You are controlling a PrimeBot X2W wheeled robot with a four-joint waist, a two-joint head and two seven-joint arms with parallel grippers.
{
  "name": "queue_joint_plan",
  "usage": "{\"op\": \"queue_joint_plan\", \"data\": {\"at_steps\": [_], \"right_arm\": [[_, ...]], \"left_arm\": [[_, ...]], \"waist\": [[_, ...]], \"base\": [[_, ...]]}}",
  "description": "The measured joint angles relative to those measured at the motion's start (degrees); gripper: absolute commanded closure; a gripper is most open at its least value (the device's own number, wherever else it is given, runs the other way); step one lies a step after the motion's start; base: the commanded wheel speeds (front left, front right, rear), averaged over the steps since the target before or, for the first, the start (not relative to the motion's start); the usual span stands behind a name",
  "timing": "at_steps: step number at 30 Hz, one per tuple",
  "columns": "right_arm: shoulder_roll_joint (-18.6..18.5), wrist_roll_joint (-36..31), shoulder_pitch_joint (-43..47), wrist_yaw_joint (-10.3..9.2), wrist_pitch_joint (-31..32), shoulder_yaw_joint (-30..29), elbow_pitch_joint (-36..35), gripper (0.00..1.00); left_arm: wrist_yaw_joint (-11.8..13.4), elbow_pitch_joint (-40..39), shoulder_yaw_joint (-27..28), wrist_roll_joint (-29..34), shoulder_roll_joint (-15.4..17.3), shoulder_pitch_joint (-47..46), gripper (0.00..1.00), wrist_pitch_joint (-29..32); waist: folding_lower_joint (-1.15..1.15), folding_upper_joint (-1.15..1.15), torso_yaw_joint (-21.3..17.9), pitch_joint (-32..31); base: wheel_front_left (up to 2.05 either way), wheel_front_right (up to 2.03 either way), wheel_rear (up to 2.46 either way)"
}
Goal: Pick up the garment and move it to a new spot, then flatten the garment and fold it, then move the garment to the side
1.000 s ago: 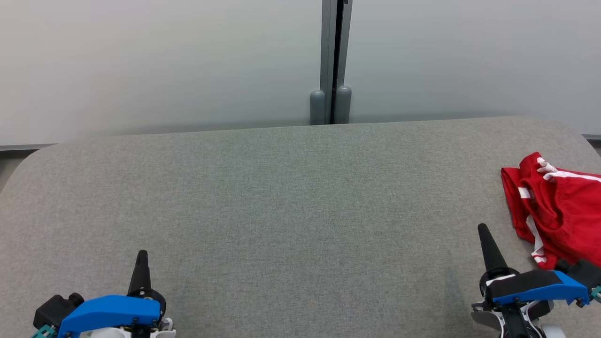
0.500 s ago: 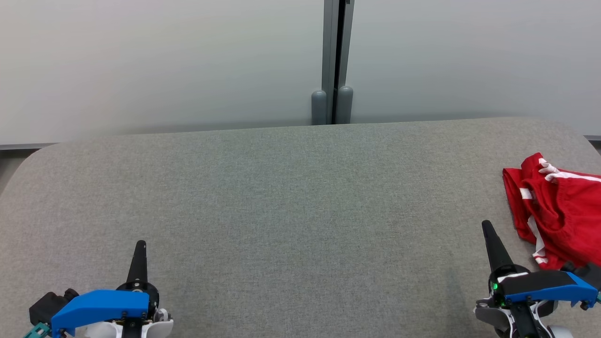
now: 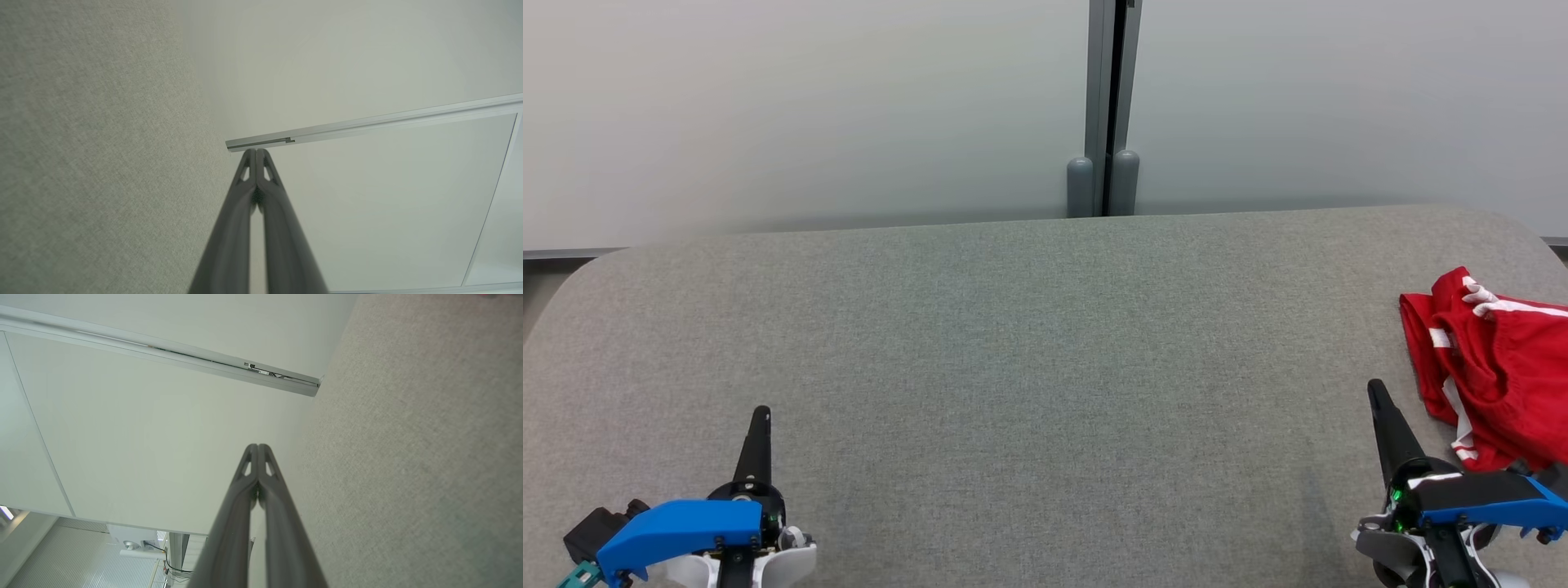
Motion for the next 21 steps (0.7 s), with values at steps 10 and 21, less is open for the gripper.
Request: {"op": "queue_joint_plan", "data": {"at_steps": [10, 21], "right_arm": [[-0.02, 5.05, 0.32, 0.00, 1.29, -0.51, -1.34, 1.00], [-0.04, 9.62, 0.98, 0.00, 2.49, -0.91, -2.48, 1.00]], "left_arm": [[-0.59, -0.90, 0.49, -4.65, 0.00, -0.23, 1.00, 1.36], [-1.21, -1.81, 1.24, -8.89, 0.01, -0.79, 1.00, 2.47]], "waist": [[0.00, 0.00, 0.16, -0.01], [0.00, 0.00, 0.32, -0.03]], "base": [[0.00, 0.00, 0.00], [0.00, 0.00, 0.00]]}}
